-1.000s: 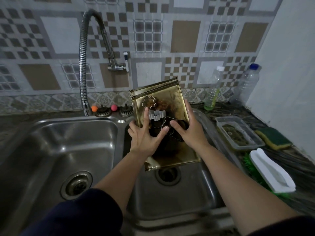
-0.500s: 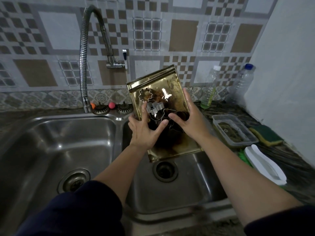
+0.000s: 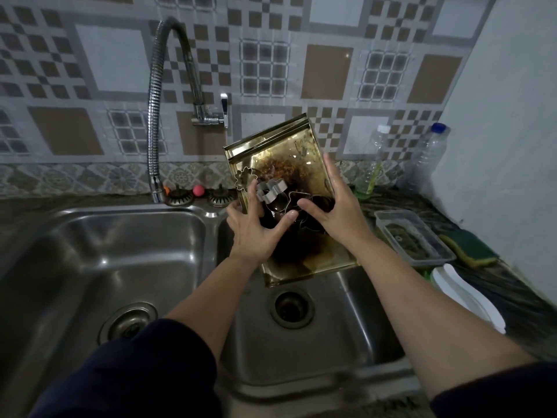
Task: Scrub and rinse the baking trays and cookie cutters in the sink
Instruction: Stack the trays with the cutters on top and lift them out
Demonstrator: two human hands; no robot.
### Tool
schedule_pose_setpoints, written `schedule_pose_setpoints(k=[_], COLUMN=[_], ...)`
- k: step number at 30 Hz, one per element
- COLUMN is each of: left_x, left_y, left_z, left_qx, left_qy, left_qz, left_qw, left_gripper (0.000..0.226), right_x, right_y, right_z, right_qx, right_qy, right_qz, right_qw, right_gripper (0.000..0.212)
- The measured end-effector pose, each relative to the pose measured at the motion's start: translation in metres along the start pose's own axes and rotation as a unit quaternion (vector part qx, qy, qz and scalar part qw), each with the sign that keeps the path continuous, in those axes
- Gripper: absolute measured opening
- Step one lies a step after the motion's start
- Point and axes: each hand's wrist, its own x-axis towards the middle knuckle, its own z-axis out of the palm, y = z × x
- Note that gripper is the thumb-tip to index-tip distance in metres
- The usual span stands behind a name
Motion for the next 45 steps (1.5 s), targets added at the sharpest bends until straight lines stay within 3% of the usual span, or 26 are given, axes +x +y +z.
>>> schedule_pose_setpoints(k=[20,28,45], left_x=[-0.006,-0.019,-0.015], left_y=[-0.008,-0.010,0.050], left_z=[-0.003,-0.014,-0.049], left_qx=[-0.050,-0.092,-0.089], left_qy=[0.009,0.011,0.044], left_qz=[-0.013,-0.003,0.129], left_qw=[0.999,0.996,0.987], left_gripper=[0.100,0.104,0.103], right_x=[0.002,-0.007,-0.027], right_y=[-0.011,-0.036,-0.109], right_z=[0.007,0.008,-0.028], right_qx=[-0.014,-0.086,-0.137], right_qy=[-0.020,-0.018,0.116], right_qz=[-0.007,-0.024,-0.092], right_qw=[1.000,0.996,0.979], right_gripper=[0.092,0.096,0.097])
